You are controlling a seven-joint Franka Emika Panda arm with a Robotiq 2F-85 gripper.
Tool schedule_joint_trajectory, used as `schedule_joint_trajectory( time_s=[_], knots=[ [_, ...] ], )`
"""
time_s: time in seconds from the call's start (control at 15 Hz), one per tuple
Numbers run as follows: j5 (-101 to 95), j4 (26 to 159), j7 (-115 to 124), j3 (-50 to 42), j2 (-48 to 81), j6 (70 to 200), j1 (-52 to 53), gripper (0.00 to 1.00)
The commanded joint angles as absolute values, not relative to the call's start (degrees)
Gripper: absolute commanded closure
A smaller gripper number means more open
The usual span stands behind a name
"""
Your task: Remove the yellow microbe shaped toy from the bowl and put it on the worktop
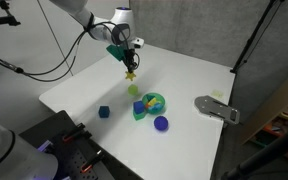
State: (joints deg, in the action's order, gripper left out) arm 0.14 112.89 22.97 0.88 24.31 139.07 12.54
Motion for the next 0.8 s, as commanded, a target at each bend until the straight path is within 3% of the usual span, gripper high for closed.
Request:
schedule_joint_trajectory(
  time_s=[0.0,0.67,0.73],
  knots=[
    [2.88,114.37,20.90,4.36,23.80,138.18,12.71,0.97],
    [1.41,118.09,20.70,5.87,26.83,138.58,15.77,0.97],
    [1.67,118.20,20.32,6.01,26.83,138.38,15.63,0.74]
  ],
)
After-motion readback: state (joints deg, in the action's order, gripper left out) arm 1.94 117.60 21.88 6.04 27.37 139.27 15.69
